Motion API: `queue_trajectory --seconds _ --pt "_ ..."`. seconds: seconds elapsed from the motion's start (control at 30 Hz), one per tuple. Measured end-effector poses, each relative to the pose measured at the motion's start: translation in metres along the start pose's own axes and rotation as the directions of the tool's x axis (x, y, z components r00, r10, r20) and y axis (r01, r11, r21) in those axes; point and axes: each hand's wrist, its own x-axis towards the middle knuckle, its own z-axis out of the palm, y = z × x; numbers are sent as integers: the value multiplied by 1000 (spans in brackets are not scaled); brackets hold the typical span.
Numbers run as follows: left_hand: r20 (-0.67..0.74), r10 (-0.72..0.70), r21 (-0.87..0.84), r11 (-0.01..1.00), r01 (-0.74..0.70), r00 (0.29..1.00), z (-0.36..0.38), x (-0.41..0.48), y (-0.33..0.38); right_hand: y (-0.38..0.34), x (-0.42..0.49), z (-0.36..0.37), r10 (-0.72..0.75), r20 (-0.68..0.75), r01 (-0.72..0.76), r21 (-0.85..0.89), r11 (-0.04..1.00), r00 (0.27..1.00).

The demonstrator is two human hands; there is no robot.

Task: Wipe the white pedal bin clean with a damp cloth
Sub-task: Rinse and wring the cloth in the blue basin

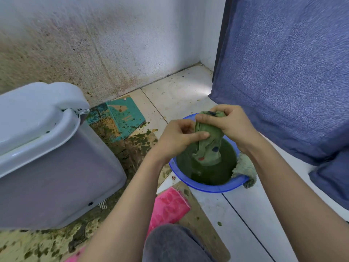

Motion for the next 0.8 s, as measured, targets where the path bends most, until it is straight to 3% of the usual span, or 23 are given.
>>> queue_trajectory --seconds 0.1,0.23,0.4,0.5,0.63,0.8 --pt "4 30 -122 992 -29 1000 4 -9 8 0 -7 -13 18 128 -40 172 984 992" --pt "-19 43 -392 919 -47 999 2 -17 20 6 -25 -24 58 308 -94 105 990 950" --pt "-73 -3 -422 906 -28 997 8 -28 30 4 -48 -18 42 124 -69 222 973 991" --pt "-57 3 -357 934 -23 998 10 -42 26 6 -68 -16 52 118 -76 217 973 992" --pt "-74 -72 -228 972 53 995 18 -66 -7 32 -105 -16 141 144 -165 173 971 979" --pt "-96 -209 -176 966 190 973 45 -76 -48 82 -130 -1 277 13 -278 54 959 961"
